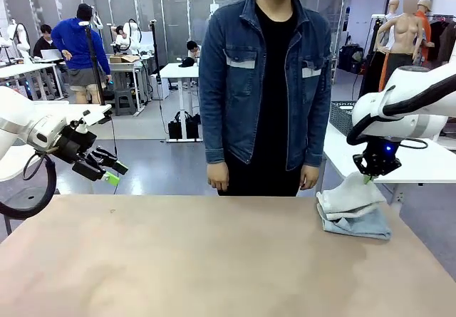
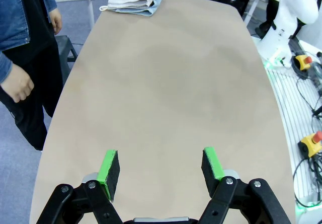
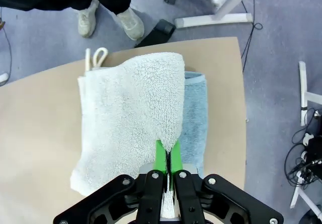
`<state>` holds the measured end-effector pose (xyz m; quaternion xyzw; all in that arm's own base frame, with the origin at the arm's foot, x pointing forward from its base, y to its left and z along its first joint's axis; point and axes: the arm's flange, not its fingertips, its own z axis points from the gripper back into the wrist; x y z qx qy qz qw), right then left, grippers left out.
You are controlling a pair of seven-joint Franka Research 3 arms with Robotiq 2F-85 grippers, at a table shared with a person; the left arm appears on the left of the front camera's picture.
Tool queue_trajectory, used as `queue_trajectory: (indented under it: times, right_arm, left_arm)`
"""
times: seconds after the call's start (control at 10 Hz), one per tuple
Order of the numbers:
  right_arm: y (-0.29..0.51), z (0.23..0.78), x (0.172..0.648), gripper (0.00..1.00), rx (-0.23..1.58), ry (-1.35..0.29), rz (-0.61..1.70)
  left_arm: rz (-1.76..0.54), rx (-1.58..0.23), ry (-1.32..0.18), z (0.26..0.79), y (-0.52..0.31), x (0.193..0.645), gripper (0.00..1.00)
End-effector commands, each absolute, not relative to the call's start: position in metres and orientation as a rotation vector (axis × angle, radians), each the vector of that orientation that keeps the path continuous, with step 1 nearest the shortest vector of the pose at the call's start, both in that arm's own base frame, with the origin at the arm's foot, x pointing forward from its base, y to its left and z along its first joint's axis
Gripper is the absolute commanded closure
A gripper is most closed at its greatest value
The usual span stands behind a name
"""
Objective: Fold the towels and place them in the basket.
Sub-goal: Stack the folded Towel with hook on the right side of the table.
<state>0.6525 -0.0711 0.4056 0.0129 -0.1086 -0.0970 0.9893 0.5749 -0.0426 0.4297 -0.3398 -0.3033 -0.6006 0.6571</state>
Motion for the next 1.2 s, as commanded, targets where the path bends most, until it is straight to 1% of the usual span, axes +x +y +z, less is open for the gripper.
queue_trajectory:
  times: [0.0,0.3,0.4,0.5,0.6,0.7,0.8,0.9,1.0,1.1]
  right_arm:
    - [-0.083,0.396,0.661,0.96,0.021,-0.205,-0.178]
    - [-0.098,0.380,0.665,0.96,-0.008,-0.160,-0.205]
    - [-0.101,0.377,0.665,0.89,-0.013,-0.146,-0.213]
    - [-0.102,0.376,0.665,0.76,-0.010,-0.141,-0.214]
    - [-0.103,0.377,0.664,0.70,-0.008,-0.134,-0.210]
    - [-0.103,0.380,0.664,0.56,-0.011,-0.133,-0.205]
    - [-0.104,0.385,0.662,0.50,-0.008,-0.126,-0.196]
    - [-0.104,0.394,0.658,0.36,0.037,-0.110,-0.178]
    - [-0.106,0.409,0.653,0.30,0.054,-0.112,-0.166]
    - [-0.106,0.440,0.639,0.17,0.063,-0.132,-0.145]
  left_arm:
    - [-1.363,-0.769,-0.689,0.431,-0.043,0.574,0.17]
    - [-1.363,-0.769,-0.689,0.431,-0.043,0.574,0.17]
    - [-1.363,-0.769,-0.689,0.431,-0.043,0.574,0.17]
    - [-1.363,-0.769,-0.689,0.431,-0.043,0.574,0.17]
    - [-1.363,-0.769,-0.689,0.431,-0.043,0.574,0.17]
    - [-1.363,-0.769,-0.689,0.431,-0.043,0.574,0.17]
    - [-1.363,-0.769,-0.689,0.431,-0.043,0.574,0.17]
    - [-1.363,-0.769,-0.689,0.431,-0.043,0.574,0.17]
    - [-1.363,-0.769,-0.689,0.431,-0.043,0.574,0.17]
    - [-1.363,-0.769,-0.689,0.431,-0.043,0.574,0.17]
